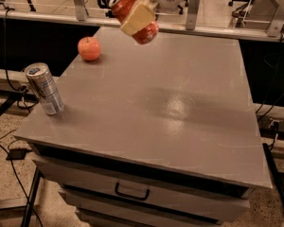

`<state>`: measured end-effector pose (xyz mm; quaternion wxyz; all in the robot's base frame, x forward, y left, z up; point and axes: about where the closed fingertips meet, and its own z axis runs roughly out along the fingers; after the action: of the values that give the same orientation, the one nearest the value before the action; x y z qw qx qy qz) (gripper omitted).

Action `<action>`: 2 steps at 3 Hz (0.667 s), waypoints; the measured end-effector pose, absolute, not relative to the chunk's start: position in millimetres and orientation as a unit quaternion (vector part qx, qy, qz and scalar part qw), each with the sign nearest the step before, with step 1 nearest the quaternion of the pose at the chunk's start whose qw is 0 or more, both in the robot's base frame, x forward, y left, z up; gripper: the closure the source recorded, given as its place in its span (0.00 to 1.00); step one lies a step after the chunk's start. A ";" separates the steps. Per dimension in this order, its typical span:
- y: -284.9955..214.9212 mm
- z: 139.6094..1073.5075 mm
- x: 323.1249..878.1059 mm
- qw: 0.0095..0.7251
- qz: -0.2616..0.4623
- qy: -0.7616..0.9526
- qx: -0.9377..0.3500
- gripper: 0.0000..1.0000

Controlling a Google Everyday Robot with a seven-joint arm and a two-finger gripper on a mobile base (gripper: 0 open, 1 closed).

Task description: Knock coke can over

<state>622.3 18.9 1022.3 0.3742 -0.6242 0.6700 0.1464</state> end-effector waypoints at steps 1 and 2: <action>9.7 1031.5 634.3 0.341 0.106 0.702 -0.617 1.00; 9.9 1030.8 634.2 0.340 0.107 0.702 -0.617 1.00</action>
Offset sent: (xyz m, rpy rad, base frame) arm 0.0120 -0.0092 0.0099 -0.0946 0.0185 -0.0685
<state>634.2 9.9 1030.8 0.3402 -0.6169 0.7017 0.1066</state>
